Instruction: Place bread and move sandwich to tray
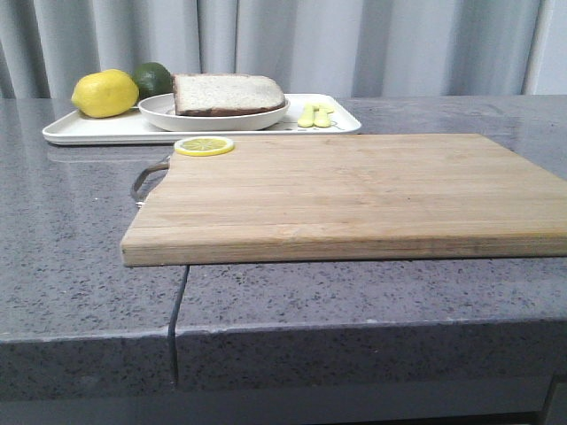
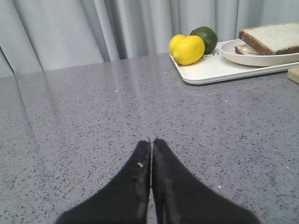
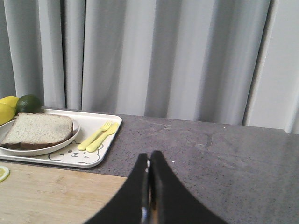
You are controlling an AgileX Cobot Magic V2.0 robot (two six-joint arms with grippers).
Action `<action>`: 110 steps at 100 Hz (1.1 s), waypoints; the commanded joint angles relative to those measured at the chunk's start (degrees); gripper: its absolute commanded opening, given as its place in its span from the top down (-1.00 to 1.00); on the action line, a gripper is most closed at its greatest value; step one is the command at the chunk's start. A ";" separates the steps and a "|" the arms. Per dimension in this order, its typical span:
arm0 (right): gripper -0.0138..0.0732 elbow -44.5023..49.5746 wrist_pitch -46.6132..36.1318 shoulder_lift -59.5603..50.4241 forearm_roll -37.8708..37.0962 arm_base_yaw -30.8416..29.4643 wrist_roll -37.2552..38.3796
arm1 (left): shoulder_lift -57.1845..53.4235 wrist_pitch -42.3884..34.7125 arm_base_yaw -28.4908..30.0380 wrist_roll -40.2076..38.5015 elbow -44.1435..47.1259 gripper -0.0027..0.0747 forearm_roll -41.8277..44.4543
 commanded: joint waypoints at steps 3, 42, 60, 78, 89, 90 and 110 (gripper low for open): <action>0.84 -1.56 1.05 0.25 -3.21 -0.28 -0.27 | -1.76 -4.28 -0.12 -0.70 0.85 0.98 -0.70; 0.84 -1.56 1.05 0.25 -3.21 -0.28 -0.27 | -1.76 -4.28 -0.12 -0.70 0.85 0.98 -0.70; 0.84 -1.56 1.05 0.25 -3.21 -0.28 -0.27 | -1.76 -4.28 -0.12 -0.70 0.85 0.98 -0.70; 0.84 -1.56 1.05 0.25 -3.21 -0.28 -0.27 | -1.76 -4.28 -0.12 -0.70 0.85 0.98 -0.70; 0.84 -1.56 1.37 0.25 -3.21 -0.28 -0.27 | -1.76 -4.28 -0.12 -0.70 0.85 0.98 -0.70; 0.84 -1.56 1.50 0.25 -3.21 -0.28 -0.27 | -1.76 -4.28 -0.12 -0.70 0.85 0.98 -0.70; 0.84 -1.21 5.22 0.54 -3.72 -0.28 1.87 | -1.76 -4.28 -0.12 -0.70 0.85 0.98 -0.70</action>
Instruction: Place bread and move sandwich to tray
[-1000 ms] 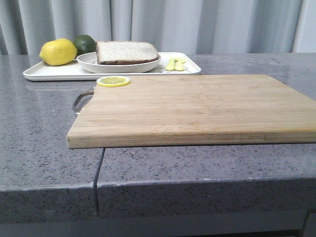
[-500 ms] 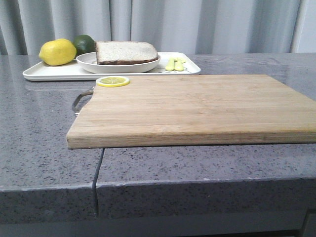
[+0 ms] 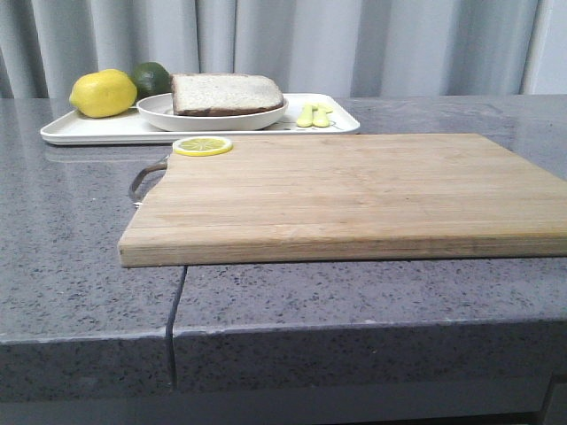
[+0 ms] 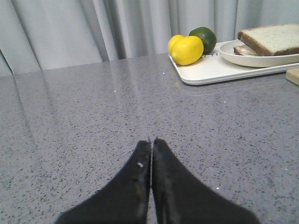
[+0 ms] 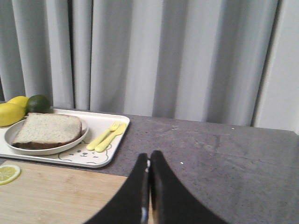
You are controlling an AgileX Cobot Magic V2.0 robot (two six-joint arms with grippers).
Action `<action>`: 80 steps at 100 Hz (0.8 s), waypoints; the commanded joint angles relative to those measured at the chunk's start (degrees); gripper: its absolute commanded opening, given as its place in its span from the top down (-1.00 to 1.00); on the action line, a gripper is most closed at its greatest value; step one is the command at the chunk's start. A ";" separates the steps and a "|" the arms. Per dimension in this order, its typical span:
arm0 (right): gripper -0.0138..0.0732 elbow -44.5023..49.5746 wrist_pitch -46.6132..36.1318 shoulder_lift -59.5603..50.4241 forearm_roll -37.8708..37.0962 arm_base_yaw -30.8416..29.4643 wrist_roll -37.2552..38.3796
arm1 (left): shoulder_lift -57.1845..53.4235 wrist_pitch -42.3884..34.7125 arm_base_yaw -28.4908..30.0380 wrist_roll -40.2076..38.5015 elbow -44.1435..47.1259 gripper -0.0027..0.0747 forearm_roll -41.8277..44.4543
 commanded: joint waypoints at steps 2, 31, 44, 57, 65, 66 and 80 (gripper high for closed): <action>0.84 -0.93 2.82 0.54 -5.02 -0.28 2.26 | -1.76 -4.28 -0.12 -0.48 0.85 0.98 -0.50; 0.84 8.06 6.24 2.10 -34.17 -1.01 30.40 | -1.76 -4.28 -0.12 -0.48 0.85 0.98 -0.50; 0.84 11.94 8.80 4.11 -49.39 -5.42 44.69 | -1.76 -4.28 -0.12 -0.48 0.85 0.98 -0.50; 0.84 13.39 15.75 4.45 -61.32 -11.98 56.96 | -1.76 -4.28 -0.12 -0.48 0.85 0.98 -0.50; 0.84 13.75 20.18 4.32 -68.89 -16.45 63.94 | -1.76 -4.28 -0.12 -0.48 0.85 0.98 -0.50; 0.84 13.80 20.50 4.17 -70.54 -16.80 65.30 | -1.76 -4.28 -0.12 -0.48 0.85 0.98 -0.50; 0.84 14.69 26.10 1.59 -88.09 -23.44 80.90 | -1.76 -4.28 -0.12 -0.48 0.85 0.98 -0.50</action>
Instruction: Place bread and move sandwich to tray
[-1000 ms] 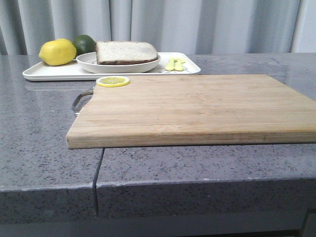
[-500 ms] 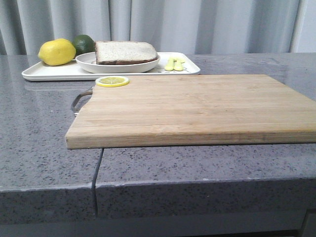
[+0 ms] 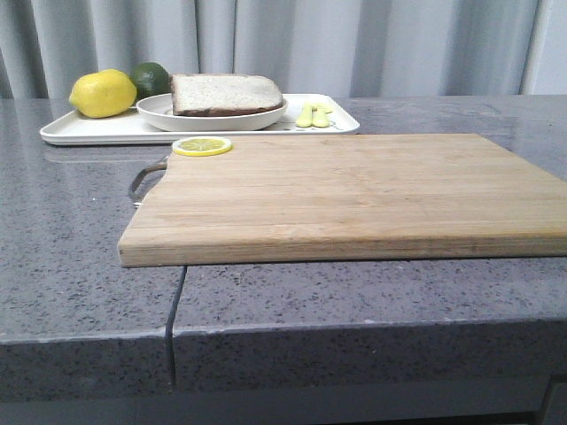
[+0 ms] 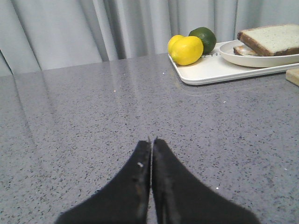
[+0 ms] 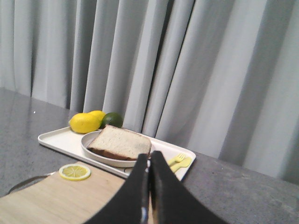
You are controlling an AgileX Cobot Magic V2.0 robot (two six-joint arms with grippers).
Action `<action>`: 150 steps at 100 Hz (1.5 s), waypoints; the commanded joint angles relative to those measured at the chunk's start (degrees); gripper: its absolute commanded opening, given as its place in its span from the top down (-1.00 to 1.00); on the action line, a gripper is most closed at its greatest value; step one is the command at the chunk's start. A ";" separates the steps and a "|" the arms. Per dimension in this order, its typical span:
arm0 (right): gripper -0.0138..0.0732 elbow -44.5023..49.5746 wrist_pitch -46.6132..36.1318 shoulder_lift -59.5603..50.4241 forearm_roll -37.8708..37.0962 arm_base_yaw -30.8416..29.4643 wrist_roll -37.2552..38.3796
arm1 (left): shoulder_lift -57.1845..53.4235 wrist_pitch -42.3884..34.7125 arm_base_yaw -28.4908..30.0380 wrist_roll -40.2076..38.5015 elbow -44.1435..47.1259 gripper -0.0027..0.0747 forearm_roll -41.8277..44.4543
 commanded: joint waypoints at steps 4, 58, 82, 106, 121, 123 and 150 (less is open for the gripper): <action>0.84 -0.78 1.63 -2.47 -15.54 -5.59 14.85 | -1.76 -4.28 -0.12 -0.48 0.85 0.98 -0.50; 0.84 5.45 17.52 -21.65 -28.15 -28.11 35.96 | -1.76 -4.28 -0.12 -0.48 0.85 0.98 -0.50; 0.84 9.52 18.08 -25.58 -28.15 -29.58 36.44 | -1.76 -4.28 -0.12 -0.48 0.85 0.98 -0.50; 0.84 13.12 18.33 -27.56 -28.15 -29.58 36.44 | -1.76 -4.28 -0.12 -0.48 0.85 0.98 -0.50; 0.84 15.08 19.54 -28.18 -27.28 -29.58 36.57 | -1.76 -4.28 -0.12 -0.48 0.85 0.98 -0.50; 0.84 15.08 19.75 -28.18 -27.28 -29.58 36.57 | -1.76 -4.28 -0.12 -0.48 0.85 0.98 -0.50; 0.84 15.08 19.93 -28.18 -27.28 -29.58 36.57 | -1.76 -4.28 -0.12 -0.48 0.85 0.98 -0.50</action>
